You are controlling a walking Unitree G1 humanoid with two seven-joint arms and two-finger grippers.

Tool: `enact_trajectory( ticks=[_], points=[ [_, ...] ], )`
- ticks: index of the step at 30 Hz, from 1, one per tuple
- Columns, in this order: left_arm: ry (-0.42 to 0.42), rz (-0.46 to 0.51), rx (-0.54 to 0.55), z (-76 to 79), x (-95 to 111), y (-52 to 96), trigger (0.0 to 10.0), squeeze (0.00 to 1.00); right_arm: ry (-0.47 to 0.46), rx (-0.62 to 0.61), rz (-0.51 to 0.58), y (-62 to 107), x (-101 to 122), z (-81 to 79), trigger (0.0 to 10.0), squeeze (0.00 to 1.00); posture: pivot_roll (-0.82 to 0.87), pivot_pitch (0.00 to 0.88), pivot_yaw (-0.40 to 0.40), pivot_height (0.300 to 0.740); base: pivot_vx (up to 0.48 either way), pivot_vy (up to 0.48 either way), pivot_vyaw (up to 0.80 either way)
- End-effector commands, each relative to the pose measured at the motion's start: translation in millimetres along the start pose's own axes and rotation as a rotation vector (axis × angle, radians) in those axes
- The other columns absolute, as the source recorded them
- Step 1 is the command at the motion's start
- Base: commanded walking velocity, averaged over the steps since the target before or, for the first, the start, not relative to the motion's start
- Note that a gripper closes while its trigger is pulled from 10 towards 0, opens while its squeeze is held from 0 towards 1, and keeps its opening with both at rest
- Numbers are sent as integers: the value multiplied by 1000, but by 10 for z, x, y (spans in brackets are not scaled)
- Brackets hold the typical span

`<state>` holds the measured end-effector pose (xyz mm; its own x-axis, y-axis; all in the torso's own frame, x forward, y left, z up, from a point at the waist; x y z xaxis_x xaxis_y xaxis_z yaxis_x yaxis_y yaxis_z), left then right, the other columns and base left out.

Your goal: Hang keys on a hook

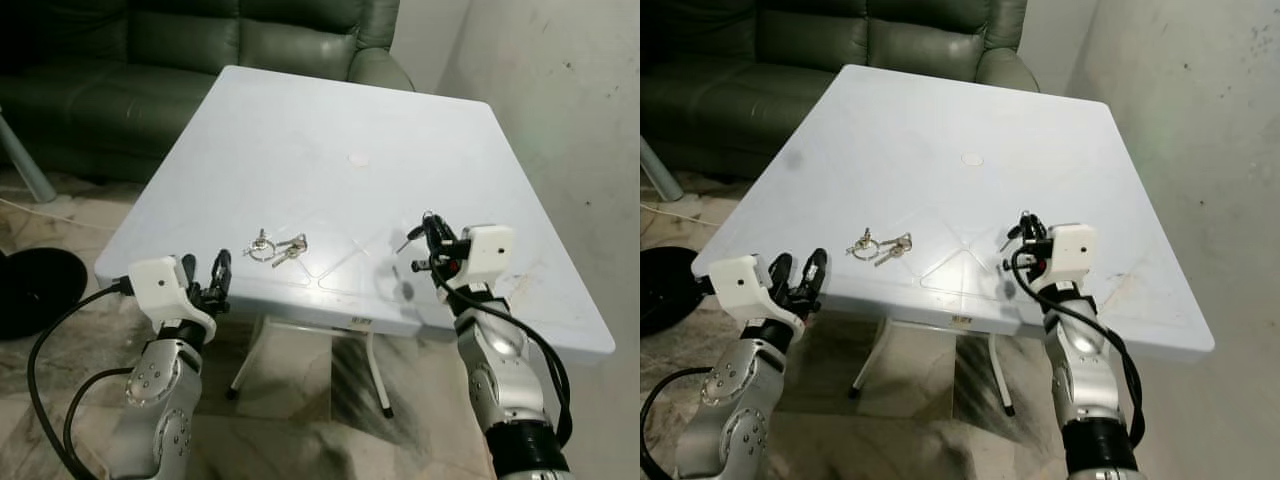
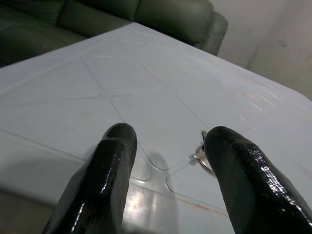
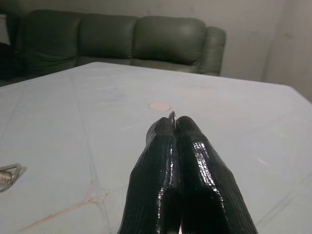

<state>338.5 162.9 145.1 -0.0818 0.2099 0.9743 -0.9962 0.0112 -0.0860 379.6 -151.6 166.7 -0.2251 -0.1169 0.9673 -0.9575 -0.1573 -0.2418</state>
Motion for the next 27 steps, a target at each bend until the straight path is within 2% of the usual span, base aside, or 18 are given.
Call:
enact_trajectory(
  ticks=[1, 7, 12, 20, 27],
  points=[
    [-8, -7, 9, -6, -21, -23, 10000, 0, 15, -33, 4, 25, 45, 39, 10000, 0, 90, 39, -97, 740, 0, 0, 0],
    [-18, 4, -16, 13, -19, -68, 10000, 0, 40, -45, -3, 110, 54, 49, 10000, 0, 83, 14, -96, 740, 0, 0, 0],
    [-23, -9, 4, -36, -52, -136, 10000, 0, 76, -76, -21, 180, 18, 96, 10000, 0, 74, 0, -94, 740, 0, 0, 0],
    [-37, -4, 1, -72, -6, -304, 10000, 0, 96, -185, -43, 221, 12, 371, 10000, 0, 50, 0, -71, 740, 0, 0, 0],
    [-60, -1, 6, -160, 75, -436, 10000, 0, 104, -221, -42, 251, 26, 443, 10000, 0, 32, 0, -49, 740, 0, 0, 0]
  ],
)
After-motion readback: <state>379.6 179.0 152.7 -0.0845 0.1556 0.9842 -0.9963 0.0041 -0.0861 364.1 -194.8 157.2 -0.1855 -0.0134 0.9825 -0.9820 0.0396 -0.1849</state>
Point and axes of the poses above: a point about 5 cm out from each wrist's last joint towards the gripper, its own y axis pointing back from the gripper into the wrist, its own x axis along the axis of the wrist's last joint, z = x × y, the point moved 5 cm from there along -y, pointing out of the wrist towards the gripper, and after that the axes turned 3 degrees about -y, right-handed, at the moved point
